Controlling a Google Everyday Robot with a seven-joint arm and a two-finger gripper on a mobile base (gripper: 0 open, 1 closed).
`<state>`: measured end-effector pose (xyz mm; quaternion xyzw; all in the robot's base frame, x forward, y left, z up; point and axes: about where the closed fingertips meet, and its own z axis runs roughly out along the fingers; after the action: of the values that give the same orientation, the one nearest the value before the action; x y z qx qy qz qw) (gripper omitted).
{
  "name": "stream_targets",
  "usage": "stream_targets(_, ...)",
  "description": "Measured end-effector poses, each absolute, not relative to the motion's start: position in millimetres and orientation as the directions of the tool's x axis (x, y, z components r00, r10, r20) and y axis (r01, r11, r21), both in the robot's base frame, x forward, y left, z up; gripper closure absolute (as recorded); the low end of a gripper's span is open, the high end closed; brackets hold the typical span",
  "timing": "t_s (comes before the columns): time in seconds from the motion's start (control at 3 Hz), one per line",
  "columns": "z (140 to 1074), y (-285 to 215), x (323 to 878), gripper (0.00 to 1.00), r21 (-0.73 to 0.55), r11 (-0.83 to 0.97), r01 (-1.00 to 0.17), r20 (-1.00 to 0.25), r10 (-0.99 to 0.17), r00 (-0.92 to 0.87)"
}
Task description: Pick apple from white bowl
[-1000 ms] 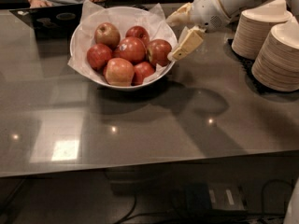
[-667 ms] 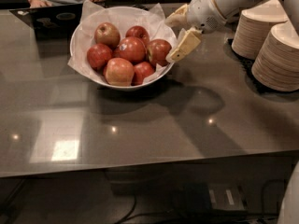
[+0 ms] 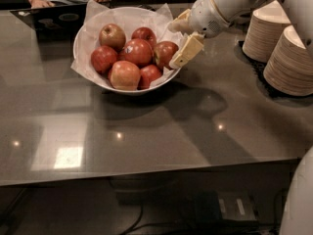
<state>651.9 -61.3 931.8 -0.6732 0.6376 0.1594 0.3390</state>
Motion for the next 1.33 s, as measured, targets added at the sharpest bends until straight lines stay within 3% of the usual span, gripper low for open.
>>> stream_targets(1.33, 912.9, -36.3, 641.2, 0.27, -0.179, 0.000, -0.984, -0.630, -0.768, 0.114)
